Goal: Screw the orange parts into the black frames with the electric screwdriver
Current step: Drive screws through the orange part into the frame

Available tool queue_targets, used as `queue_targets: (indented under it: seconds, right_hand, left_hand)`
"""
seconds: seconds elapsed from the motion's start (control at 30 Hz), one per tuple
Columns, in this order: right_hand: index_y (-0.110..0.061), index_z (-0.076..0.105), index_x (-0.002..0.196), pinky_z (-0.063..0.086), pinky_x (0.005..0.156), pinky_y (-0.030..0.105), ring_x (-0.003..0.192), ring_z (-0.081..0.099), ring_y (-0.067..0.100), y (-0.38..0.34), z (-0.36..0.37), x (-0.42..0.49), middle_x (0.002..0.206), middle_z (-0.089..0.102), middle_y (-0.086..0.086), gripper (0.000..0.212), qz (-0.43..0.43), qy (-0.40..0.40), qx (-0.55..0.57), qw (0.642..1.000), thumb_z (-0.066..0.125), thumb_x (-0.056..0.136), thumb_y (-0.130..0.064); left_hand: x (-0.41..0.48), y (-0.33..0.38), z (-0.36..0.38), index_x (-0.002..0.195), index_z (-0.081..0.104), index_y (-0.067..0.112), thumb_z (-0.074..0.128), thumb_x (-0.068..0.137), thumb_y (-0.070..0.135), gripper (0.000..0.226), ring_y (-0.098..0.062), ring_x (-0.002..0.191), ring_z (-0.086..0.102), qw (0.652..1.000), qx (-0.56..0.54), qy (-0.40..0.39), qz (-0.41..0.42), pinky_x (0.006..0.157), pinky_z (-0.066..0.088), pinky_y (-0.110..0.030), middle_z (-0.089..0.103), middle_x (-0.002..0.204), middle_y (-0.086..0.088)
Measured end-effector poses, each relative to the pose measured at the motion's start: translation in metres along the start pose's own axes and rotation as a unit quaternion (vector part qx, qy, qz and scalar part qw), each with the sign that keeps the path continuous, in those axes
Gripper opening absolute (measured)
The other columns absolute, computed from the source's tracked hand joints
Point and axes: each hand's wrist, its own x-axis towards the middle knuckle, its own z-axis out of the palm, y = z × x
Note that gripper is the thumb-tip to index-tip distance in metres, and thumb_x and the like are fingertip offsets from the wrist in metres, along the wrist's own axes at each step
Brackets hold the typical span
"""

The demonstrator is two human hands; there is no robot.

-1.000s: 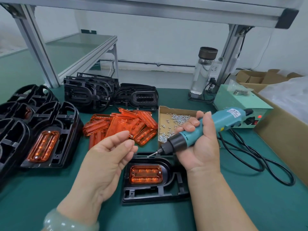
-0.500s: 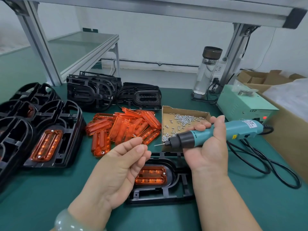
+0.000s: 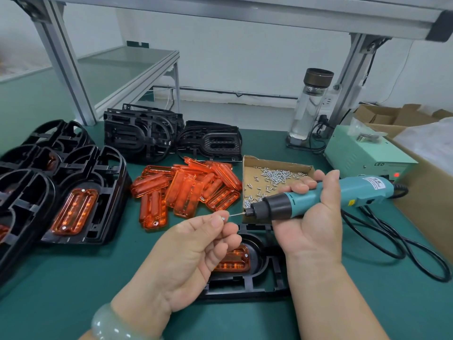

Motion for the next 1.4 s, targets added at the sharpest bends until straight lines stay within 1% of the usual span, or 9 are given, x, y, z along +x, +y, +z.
queue_targets:
  seconds: [0.13,0.37,0.77,0.93,1.03,1.1,1.17,1.23,1.4]
  right_hand:
    - [-0.021,0.054,0.077,0.047,0.057,0.019,0.049,0.048,0.005,-0.0001,0.0008,-0.0019,0.062,0.049,-0.01,0.023,-0.003,-0.009,-0.004,1.0,0.071,0.069,-0.034]
    - [-0.02,0.056,0.07,0.048,0.056,0.019,0.047,0.047,0.005,0.0006,0.0026,-0.0024,0.06,0.049,-0.01,0.02,-0.011,-0.005,-0.009,1.0,0.07,0.069,-0.034]
    - [-0.021,0.052,0.076,0.048,0.055,0.019,0.047,0.046,0.004,0.0018,0.0031,-0.0039,0.06,0.048,-0.011,0.022,-0.015,-0.011,-0.03,0.999,0.069,0.071,-0.035]
    - [-0.022,0.052,0.075,0.047,0.057,0.02,0.048,0.046,0.004,0.0017,0.0033,-0.0049,0.06,0.048,-0.011,0.02,-0.026,-0.018,-0.044,0.999,0.065,0.08,-0.036]
    - [-0.022,0.055,0.07,0.047,0.057,0.019,0.048,0.046,0.004,0.0014,0.0037,-0.0053,0.06,0.048,-0.011,0.022,-0.031,-0.022,-0.04,0.998,0.063,0.086,-0.034]
    - [-0.023,0.054,0.072,0.046,0.057,0.019,0.048,0.046,0.004,0.0007,0.0038,-0.006,0.06,0.048,-0.011,0.02,-0.032,-0.031,-0.039,0.998,0.062,0.086,-0.034]
    - [-0.023,0.051,0.078,0.046,0.057,0.019,0.048,0.046,0.004,0.0003,0.0039,-0.0071,0.06,0.048,-0.011,0.017,-0.038,-0.045,-0.045,0.997,0.063,0.084,-0.035]
    - [-0.023,0.051,0.08,0.045,0.056,0.019,0.047,0.045,0.004,0.0007,0.0038,-0.0078,0.06,0.048,-0.011,0.017,-0.043,-0.056,-0.052,0.996,0.063,0.082,-0.035]
    - [-0.024,0.05,0.08,0.045,0.056,0.02,0.047,0.045,0.004,0.0032,0.0041,-0.0081,0.06,0.048,-0.011,0.016,-0.048,-0.058,-0.059,0.995,0.057,0.091,-0.033]
  left_hand:
    - [0.0002,-0.0006,-0.0002,0.099,0.061,0.002,0.062,0.068,0.016,0.034,-0.015,0.058,0.067,1.0,0.005,-0.021,-0.002,0.046,0.052,-0.016,0.069,0.07,-0.011]
    - [0.0006,-0.0022,-0.0011,0.098,0.062,0.001,0.062,0.068,0.017,0.034,-0.014,0.055,0.066,0.999,0.019,-0.026,0.008,0.046,0.051,-0.016,0.068,0.068,-0.01]
    - [0.0017,-0.0062,-0.002,0.094,0.064,0.002,0.063,0.068,0.021,0.032,-0.013,0.054,0.065,0.996,0.073,-0.018,0.052,0.045,0.049,-0.015,0.068,0.067,-0.009]
    - [0.0016,-0.008,-0.004,0.087,0.067,0.005,0.064,0.067,0.023,0.027,-0.013,0.055,0.065,0.991,0.1,-0.016,0.084,0.045,0.049,-0.015,0.068,0.067,-0.009]
    - [0.002,-0.0087,-0.0041,0.076,0.071,0.009,0.065,0.066,0.026,0.021,-0.014,0.056,0.065,0.985,0.13,-0.01,0.114,0.046,0.049,-0.016,0.068,0.068,-0.01]
    - [0.0024,-0.0089,-0.004,0.069,0.073,0.011,0.066,0.067,0.028,0.019,-0.014,0.057,0.065,0.977,0.163,-0.006,0.134,0.047,0.049,-0.016,0.069,0.067,-0.009]
    - [0.0031,-0.009,-0.005,0.067,0.074,0.015,0.065,0.075,0.026,0.016,-0.014,0.058,0.065,0.968,0.199,0.0,0.152,0.049,0.049,-0.016,0.069,0.066,-0.008]
    - [0.0042,-0.0092,-0.0069,0.068,0.073,0.015,0.063,0.084,0.02,0.02,-0.014,0.057,0.065,0.957,0.235,0.008,0.169,0.05,0.05,-0.017,0.069,0.065,-0.008]
    - [0.0044,-0.0087,-0.0061,0.068,0.07,0.011,0.061,0.087,0.017,0.022,-0.014,0.055,0.065,0.943,0.268,0.018,0.194,0.049,0.05,-0.017,0.069,0.064,-0.009]
